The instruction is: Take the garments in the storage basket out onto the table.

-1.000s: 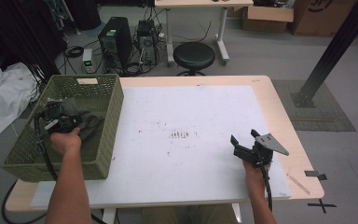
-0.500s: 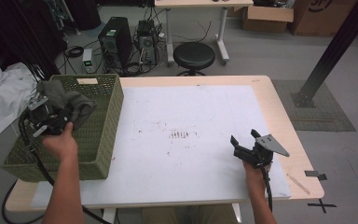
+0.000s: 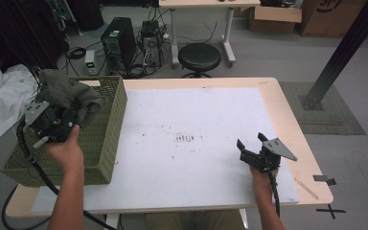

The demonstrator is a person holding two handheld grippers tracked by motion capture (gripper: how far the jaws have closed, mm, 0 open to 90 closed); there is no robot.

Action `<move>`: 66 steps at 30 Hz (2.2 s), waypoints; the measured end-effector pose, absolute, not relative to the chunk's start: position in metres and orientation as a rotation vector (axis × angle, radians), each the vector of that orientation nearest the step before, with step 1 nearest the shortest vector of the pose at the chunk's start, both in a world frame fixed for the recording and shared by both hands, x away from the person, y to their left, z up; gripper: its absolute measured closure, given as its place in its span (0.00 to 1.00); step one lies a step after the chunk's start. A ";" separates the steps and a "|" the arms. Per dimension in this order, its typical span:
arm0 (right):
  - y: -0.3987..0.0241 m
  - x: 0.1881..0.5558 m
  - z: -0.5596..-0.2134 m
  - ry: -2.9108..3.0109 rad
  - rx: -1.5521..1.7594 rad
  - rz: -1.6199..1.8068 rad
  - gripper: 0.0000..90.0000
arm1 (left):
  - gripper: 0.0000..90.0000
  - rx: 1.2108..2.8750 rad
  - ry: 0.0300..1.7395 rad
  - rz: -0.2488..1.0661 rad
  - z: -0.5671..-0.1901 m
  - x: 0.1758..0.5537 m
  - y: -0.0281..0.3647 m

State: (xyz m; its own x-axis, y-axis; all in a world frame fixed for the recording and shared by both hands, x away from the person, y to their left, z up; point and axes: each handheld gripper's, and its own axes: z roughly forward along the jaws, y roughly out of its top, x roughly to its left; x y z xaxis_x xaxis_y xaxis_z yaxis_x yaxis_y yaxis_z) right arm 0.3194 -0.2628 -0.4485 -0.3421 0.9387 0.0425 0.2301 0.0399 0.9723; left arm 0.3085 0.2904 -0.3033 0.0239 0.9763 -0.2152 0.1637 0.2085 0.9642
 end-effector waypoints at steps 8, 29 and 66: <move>-0.263 0.319 -0.449 1.645 1.198 1.347 0.16 | 0.74 1.223 1.240 0.899 -0.290 0.303 0.257; -0.266 0.318 -0.449 1.626 1.202 1.387 0.16 | 0.74 1.446 0.961 0.716 -0.330 0.322 0.131; -0.268 0.318 -0.449 1.628 1.202 1.409 0.16 | 0.18 1.707 1.071 0.595 -0.408 0.333 0.044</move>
State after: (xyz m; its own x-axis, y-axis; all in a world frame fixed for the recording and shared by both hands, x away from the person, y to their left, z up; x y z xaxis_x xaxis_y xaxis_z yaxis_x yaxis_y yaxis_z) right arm 0.3183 -0.2679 -0.4491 -0.3573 0.9302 0.0833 0.2160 -0.0044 0.9764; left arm 0.3329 0.0442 -0.4083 0.4882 0.8678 -0.0932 0.3796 -0.1150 0.9180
